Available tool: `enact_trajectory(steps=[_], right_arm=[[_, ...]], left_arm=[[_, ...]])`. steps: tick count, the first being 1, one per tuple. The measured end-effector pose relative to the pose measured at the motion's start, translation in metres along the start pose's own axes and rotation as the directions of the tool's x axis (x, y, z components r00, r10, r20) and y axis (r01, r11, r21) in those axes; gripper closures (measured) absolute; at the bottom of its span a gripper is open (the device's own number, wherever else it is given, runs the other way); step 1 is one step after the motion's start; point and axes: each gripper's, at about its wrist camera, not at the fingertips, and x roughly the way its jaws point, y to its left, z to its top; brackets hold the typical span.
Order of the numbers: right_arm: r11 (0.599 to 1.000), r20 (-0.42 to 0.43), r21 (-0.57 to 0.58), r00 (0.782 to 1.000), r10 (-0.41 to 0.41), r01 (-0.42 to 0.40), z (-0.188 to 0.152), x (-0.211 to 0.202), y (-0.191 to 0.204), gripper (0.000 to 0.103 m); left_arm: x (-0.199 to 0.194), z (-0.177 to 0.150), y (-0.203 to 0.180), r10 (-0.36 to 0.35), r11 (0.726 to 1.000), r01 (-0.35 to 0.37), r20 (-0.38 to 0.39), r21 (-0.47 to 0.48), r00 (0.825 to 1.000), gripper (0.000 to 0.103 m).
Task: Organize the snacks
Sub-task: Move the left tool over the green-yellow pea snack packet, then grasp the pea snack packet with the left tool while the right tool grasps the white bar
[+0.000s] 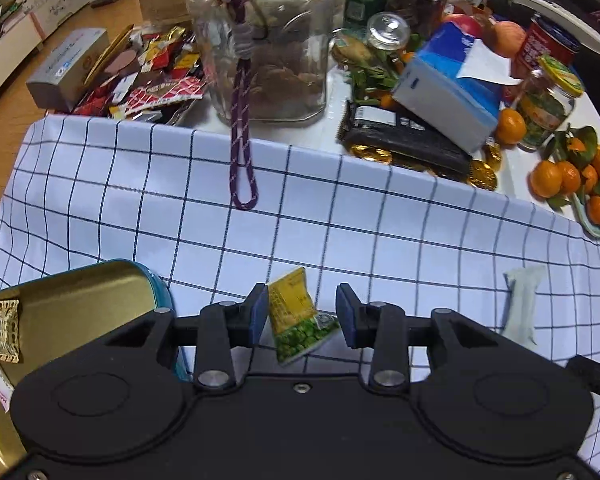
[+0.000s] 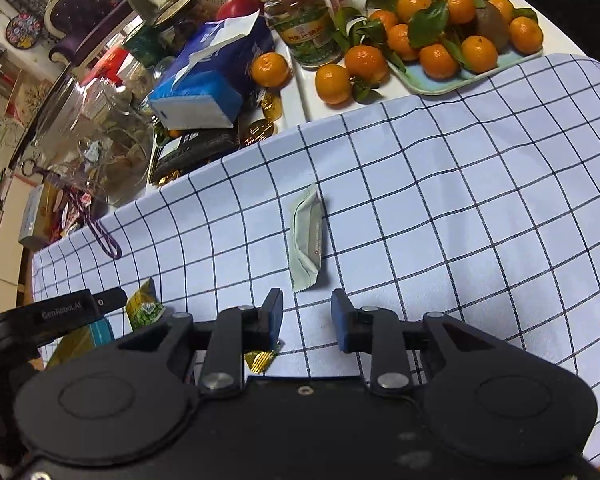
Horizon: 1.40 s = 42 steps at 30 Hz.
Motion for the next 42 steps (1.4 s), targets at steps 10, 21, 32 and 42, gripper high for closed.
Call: enact_trajectory(steps=[10, 21, 32, 42], right_arm=[[0.999, -0.028, 0.037, 1.000, -0.006, 0.008, 0.006, 0.015, 0.001, 0.073], [0.999, -0.067, 0.046, 0.997, -0.024, 0.027, 0.008, 0.032, -0.001, 0.073], [0.993, -0.072, 0.095, 0.996, -0.059, 0.065, 0.014, 0.044, -0.010, 0.073], [0.998, -0.063, 0.056, 0.997, -0.036, 0.040, 0.011, 0.049, 0.005, 0.073]], left_arm=[[0.025, 0.007, 0.043, 0.063, 0.948, -0.084, -0.078, -0.307, 0.995, 0.057], [0.041, 0.005, 0.040, 0.092, 0.940, -0.132, -0.139, -0.314, 0.986, 0.061], [0.047, -0.013, -0.013, -0.101, 0.988, 0.069, -0.246, -0.135, 0.964, 0.061], [0.049, -0.017, -0.030, -0.135, 0.990, 0.117, -0.290, -0.079, 0.948, 0.060]])
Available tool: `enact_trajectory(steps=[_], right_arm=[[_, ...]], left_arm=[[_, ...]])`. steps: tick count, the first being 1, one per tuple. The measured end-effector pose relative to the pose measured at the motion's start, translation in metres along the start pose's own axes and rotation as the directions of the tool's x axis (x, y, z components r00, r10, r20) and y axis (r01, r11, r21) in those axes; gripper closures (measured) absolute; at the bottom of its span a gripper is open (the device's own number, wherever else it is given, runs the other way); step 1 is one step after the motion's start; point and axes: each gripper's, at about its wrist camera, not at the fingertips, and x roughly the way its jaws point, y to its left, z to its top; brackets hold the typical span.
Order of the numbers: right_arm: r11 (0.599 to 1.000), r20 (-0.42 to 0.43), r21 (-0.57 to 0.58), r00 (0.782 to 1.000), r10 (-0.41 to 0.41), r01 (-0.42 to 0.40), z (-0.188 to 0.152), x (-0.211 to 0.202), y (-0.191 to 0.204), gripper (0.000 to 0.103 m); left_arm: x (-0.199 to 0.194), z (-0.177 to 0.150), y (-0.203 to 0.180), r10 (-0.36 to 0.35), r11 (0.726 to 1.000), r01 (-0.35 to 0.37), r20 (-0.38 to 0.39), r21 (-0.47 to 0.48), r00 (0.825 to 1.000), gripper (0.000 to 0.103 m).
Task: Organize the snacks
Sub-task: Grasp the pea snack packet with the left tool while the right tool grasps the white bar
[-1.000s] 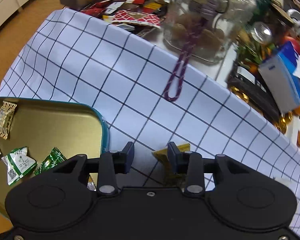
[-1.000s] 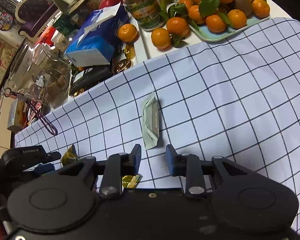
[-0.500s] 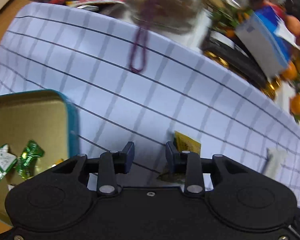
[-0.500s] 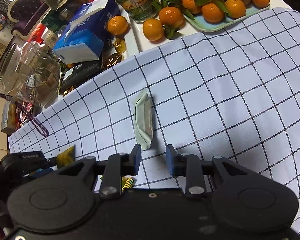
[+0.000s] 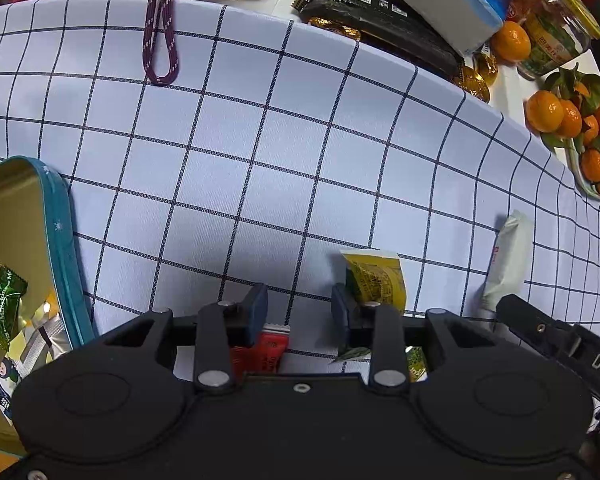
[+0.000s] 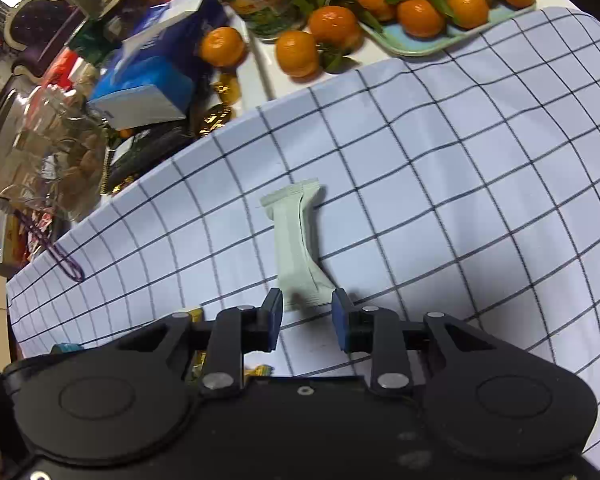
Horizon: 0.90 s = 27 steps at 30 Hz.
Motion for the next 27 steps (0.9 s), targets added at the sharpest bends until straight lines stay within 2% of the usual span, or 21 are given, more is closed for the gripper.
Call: enact_trajectory(steps=[3, 8, 12, 18, 24, 27], right_arm=[[0.999, 0.012, -0.041, 1.000, -0.004, 0.004, -0.003, 0.001, 0.010, 0.073], [0.998, 0.036, -0.006, 0.997, -0.062, 0.062, 0.000, 0.008, 0.003, 0.073], [0.997, 0.043, 0.022, 0.996, -0.081, 0.080, 0.002, 0.011, -0.002, 0.072], [0.996, 0.065, 0.030, 0.994, -0.087, 0.085, 0.003, 0.006, -0.004, 0.072], [0.995, 0.085, 0.055, 0.993, -0.088, 0.083, 0.005, 0.005, -0.008, 0.071], [0.995, 0.118, 0.053, 0.989, -0.084, 0.079, 0.005, 0.004, -0.005, 0.071]], left_arm=[[0.001, 0.000, 0.001, 0.003, 1.000, -0.003, 0.000, 0.003, 1.000, 0.060], [0.002, -0.001, -0.003, 0.015, 0.999, -0.015, 0.008, 0.037, 1.000, 0.061], [-0.006, -0.008, -0.013, -0.119, 0.989, 0.119, -0.002, 0.085, 0.993, 0.061], [-0.021, -0.011, -0.033, -0.205, 0.967, 0.195, 0.050, 0.166, 0.977, 0.061], [-0.013, -0.006, -0.033, -0.201, 0.972, 0.195, 0.033, 0.133, 0.979, 0.061], [-0.018, -0.010, -0.020, -0.194, 0.976, 0.190, 0.033, 0.104, 0.980, 0.061]])
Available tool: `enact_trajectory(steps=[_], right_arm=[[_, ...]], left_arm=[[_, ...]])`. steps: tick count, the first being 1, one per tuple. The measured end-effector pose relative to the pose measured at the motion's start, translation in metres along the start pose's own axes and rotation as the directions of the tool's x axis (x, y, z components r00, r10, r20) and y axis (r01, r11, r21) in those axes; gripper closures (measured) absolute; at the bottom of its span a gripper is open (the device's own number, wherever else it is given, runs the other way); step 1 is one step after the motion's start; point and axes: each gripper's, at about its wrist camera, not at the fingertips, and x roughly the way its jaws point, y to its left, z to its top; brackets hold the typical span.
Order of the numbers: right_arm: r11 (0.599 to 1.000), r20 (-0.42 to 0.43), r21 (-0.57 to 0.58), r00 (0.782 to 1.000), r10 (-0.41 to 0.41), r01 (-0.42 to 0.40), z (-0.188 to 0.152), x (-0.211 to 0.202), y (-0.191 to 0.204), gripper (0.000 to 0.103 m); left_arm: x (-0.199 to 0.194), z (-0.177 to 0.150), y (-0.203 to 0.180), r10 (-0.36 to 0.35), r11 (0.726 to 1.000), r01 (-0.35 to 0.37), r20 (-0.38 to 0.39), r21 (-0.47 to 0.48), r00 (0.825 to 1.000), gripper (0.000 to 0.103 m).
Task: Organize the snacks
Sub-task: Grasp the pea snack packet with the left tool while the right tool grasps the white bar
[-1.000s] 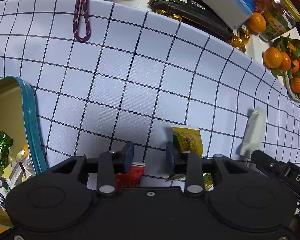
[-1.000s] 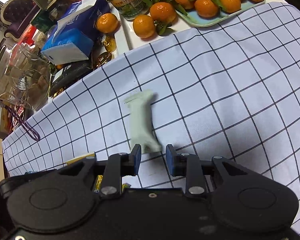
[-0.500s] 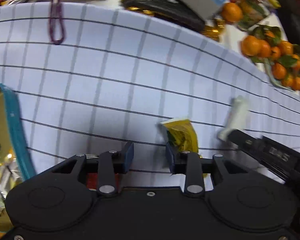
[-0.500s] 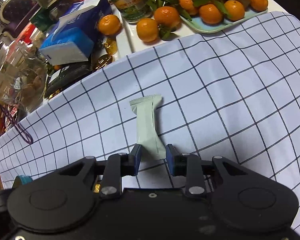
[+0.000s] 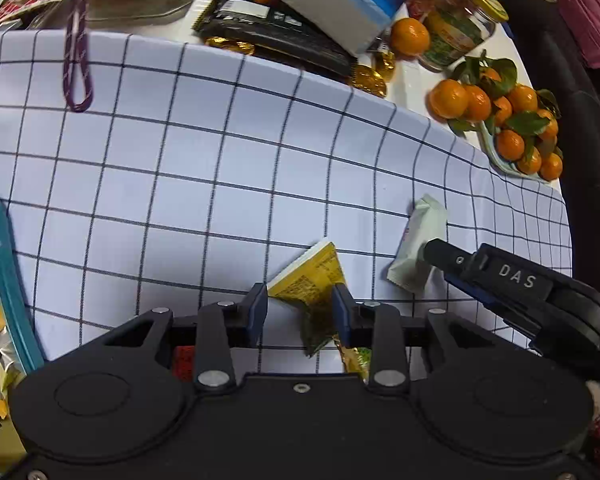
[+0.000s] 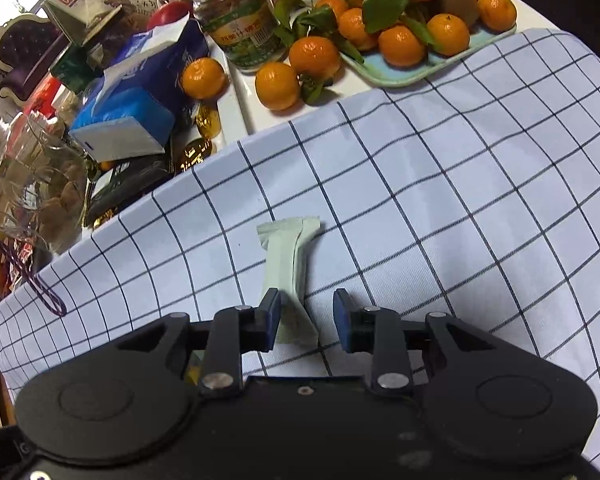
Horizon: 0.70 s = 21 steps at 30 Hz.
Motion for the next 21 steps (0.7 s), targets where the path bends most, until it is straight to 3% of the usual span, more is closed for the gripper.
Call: enact_trajectory(steps=[4, 15, 17, 18, 19, 21], right_arm=[[1.000, 0.025, 0.007, 1.000, 0.010, -0.010, 0.000, 0.001, 0.003, 0.063], [1.000, 0.019, -0.014, 1.000, 0.009, -0.009, -0.006, 0.016, 0.012, 0.061], [1.000, 0.037, -0.030, 0.999, -0.003, 0.004, -0.008, 0.015, 0.014, 0.061], [0.999, 0.037, -0.045, 0.999, -0.014, 0.016, -0.008, 0.016, 0.015, 0.064], [0.998, 0.039, -0.054, 0.999, -0.023, 0.025, -0.008, 0.016, 0.015, 0.073], [0.998, 0.025, -0.055, 0.999, -0.020, 0.021, -0.008, 0.016, 0.014, 0.075]], left_arm=[[-0.004, 0.002, 0.009, -0.027, 0.999, 0.027, -0.005, -0.045, 1.000, 0.061], [-0.006, 0.001, 0.007, -0.038, 0.999, 0.038, 0.003, -0.035, 0.999, 0.060], [-0.006, 0.001, 0.006, -0.043, 0.999, 0.043, 0.004, -0.031, 0.999, 0.060], [-0.006, 0.001, 0.006, -0.046, 0.998, 0.046, 0.005, -0.032, 0.999, 0.061], [-0.005, 0.001, 0.005, -0.048, 0.998, 0.048, 0.003, -0.034, 0.999, 0.060], [-0.004, 0.001, 0.003, -0.051, 0.998, 0.051, 0.001, -0.036, 0.999, 0.060]])
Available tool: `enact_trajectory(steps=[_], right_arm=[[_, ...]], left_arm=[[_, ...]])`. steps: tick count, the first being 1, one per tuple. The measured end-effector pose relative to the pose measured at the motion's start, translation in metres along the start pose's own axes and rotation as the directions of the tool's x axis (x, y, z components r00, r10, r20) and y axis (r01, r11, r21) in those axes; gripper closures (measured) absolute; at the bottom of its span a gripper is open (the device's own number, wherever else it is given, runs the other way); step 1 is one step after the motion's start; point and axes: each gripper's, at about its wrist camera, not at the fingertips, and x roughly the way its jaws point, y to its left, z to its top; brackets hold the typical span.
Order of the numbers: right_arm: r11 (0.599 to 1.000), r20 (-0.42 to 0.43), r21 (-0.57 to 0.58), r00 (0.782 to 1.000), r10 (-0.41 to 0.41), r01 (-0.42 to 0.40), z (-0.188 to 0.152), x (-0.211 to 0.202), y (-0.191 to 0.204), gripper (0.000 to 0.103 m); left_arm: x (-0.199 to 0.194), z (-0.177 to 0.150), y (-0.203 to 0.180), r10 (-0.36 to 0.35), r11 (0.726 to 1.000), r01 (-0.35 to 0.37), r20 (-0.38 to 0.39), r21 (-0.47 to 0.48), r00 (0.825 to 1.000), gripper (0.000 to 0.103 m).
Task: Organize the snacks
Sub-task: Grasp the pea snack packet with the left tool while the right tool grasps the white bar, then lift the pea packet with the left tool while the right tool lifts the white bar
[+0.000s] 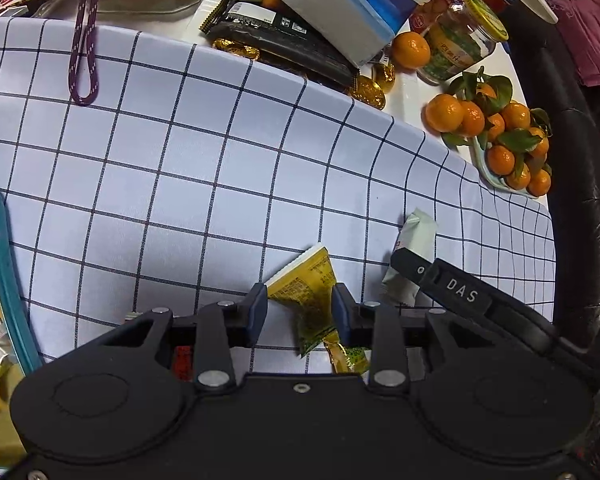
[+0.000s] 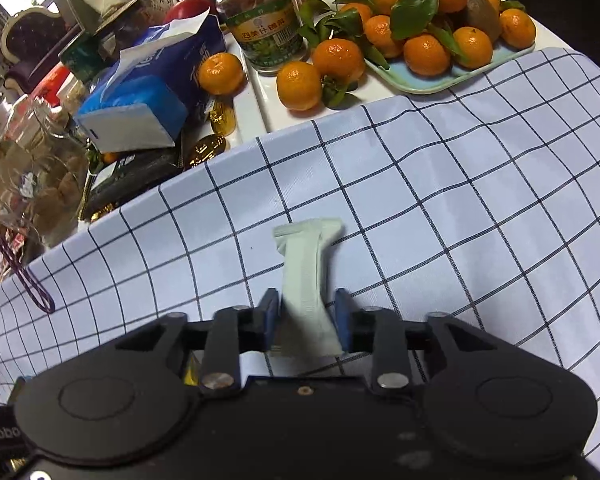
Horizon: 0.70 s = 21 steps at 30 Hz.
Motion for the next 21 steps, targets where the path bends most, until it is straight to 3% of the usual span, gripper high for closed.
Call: enact_trajectory(steps=[5, 13, 21], right_arm=[[1.000, -0.015, 0.004, 1.000, -0.024, 0.024, 0.000, -0.008, -0.008, 0.076], [0.998, -0.006, -0.016, 0.998, -0.056, 0.056, -0.002, -0.021, -0.023, 0.077], [0.998, -0.014, -0.011, 0.998, -0.054, 0.054, -0.001, -0.023, -0.026, 0.077]], left_arm=[[0.002, -0.003, -0.012, -0.005, 1.000, 0.005, 0.009, 0.030, 1.000, 0.060], [0.011, -0.009, -0.031, 0.071, 0.990, -0.074, 0.031, 0.120, 0.997, 0.058], [0.027, -0.010, -0.026, 0.077, 0.994, -0.075, -0.018, 0.078, 0.997, 0.058]])
